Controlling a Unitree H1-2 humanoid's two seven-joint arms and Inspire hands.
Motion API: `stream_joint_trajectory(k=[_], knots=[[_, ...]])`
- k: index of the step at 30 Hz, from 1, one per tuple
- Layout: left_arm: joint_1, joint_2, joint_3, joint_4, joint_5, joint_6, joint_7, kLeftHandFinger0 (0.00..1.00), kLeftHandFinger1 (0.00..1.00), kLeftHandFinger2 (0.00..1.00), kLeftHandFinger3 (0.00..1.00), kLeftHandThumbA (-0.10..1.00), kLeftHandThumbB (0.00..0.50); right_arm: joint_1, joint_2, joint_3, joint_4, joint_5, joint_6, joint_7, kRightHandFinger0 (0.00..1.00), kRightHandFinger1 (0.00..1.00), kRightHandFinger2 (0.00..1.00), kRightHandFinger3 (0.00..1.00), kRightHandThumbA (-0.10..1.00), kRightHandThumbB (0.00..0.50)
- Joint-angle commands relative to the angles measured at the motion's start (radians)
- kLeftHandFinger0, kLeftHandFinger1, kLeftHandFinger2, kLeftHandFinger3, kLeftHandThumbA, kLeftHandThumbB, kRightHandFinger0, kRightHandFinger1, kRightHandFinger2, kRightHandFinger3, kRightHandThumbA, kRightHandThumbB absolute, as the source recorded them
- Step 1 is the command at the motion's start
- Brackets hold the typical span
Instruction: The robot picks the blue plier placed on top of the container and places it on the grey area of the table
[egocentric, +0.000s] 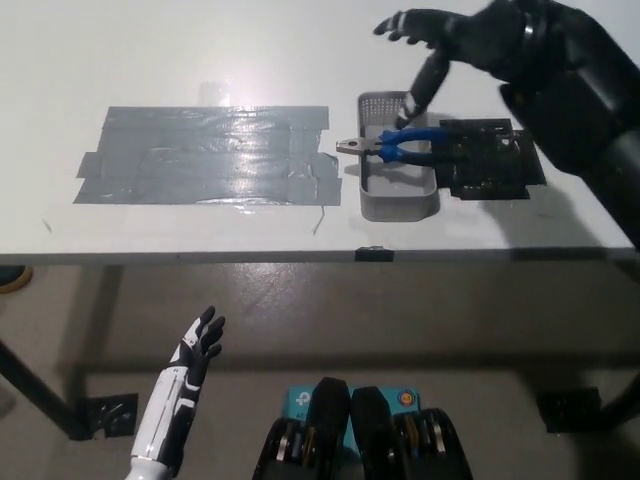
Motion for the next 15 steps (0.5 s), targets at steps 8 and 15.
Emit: stream_joint_trajectory(k=[8,15], knots=[[0.003,0.010,0.001,-0.037,0.046,-0.038,0.004,1.00,1.00,1.00,1.00,0.98,0.006,-0.097,0.073,-0.015,0.152,-0.072,-0.045,-0.037,1.00,1.00,1.00,1.00,1.00,0.334],[-0.001,0.011,0.006,-0.037,0.040,-0.042,0.004,1.00,1.00,1.00,1.00,0.98,0.003,-0.122,0.114,-0.013,0.273,-0.095,-0.081,-0.040,1.00,1.00,1.00,1.00,1.00,0.320]])
